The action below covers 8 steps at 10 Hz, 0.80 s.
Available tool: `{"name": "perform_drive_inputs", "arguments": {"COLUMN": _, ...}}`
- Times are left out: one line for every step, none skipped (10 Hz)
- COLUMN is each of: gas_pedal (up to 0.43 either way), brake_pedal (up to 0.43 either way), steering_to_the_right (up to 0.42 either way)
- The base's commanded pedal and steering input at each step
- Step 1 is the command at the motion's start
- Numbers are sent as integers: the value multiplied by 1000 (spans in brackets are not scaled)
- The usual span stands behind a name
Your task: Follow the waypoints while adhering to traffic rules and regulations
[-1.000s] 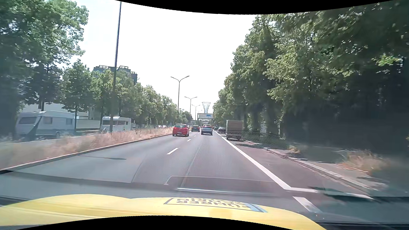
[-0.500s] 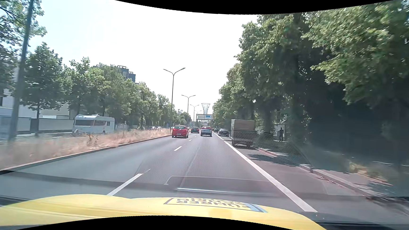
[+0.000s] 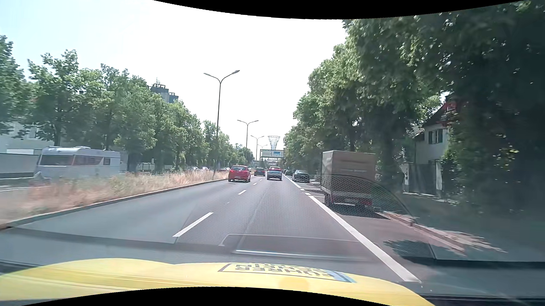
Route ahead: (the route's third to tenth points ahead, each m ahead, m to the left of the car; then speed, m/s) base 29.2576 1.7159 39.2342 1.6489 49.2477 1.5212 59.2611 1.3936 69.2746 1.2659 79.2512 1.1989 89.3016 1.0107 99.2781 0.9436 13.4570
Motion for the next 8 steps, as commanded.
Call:
{"name": "perform_drive_inputs", "arguments": {"gas_pedal": 67, "brake_pedal": 0, "steering_to_the_right": 0}}
{"name": "perform_drive_inputs", "arguments": {"gas_pedal": 67, "brake_pedal": 0, "steering_to_the_right": 0}}
{"name": "perform_drive_inputs", "arguments": {"gas_pedal": 67, "brake_pedal": 0, "steering_to_the_right": 0}}
{"name": "perform_drive_inputs", "arguments": {"gas_pedal": 59, "brake_pedal": 0, "steering_to_the_right": 0}}
{"name": "perform_drive_inputs", "arguments": {"gas_pedal": 59, "brake_pedal": 0, "steering_to_the_right": 0}}
{"name": "perform_drive_inputs", "arguments": {"gas_pedal": 47, "brake_pedal": 0, "steering_to_the_right": 0}}
{"name": "perform_drive_inputs", "arguments": {"gas_pedal": 47, "brake_pedal": 0, "steering_to_the_right": 0}}
{"name": "perform_drive_inputs", "arguments": {"gas_pedal": 47, "brake_pedal": 0, "steering_to_the_right": 0}}
